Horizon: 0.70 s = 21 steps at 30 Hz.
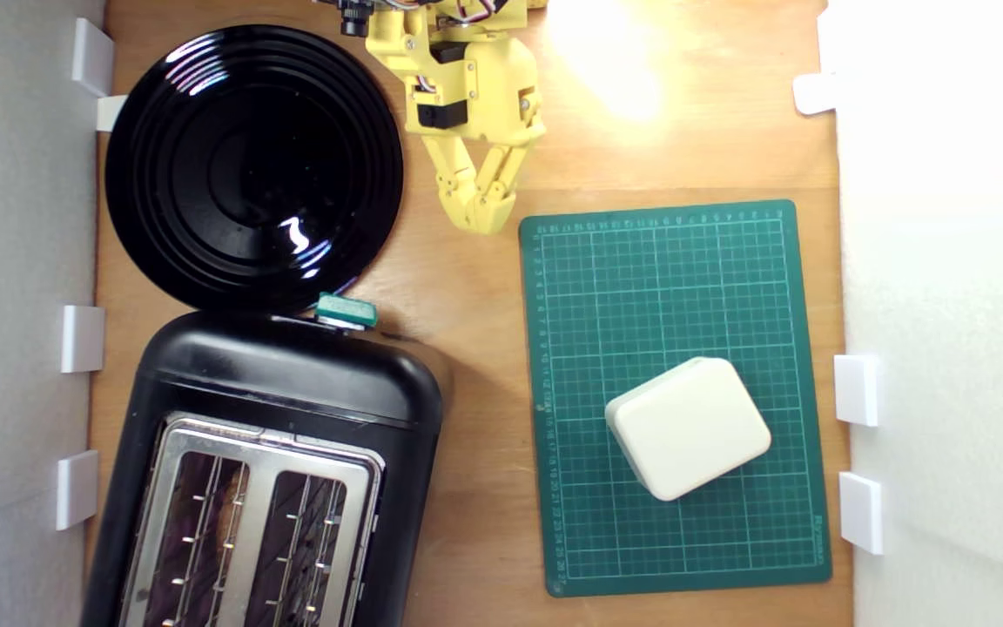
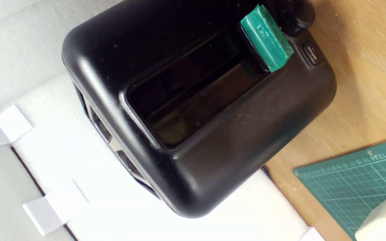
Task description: Start toaster
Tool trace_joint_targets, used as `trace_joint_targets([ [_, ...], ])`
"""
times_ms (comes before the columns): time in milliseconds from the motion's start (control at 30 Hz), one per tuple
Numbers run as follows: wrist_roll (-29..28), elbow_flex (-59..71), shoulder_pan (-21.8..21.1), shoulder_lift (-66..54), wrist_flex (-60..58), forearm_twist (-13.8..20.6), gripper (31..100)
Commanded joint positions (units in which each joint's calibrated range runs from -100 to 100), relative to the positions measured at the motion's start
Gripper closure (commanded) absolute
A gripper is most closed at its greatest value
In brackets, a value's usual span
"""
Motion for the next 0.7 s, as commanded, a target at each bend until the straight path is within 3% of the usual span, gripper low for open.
trace_joint_targets([
  [0,-0.19,0.11,-0.01,-0.83,-0.38,0.29,98.8],
  [667,-0.24,0.11,-1.28,-0.83,10.58,0.29,98.9],
])
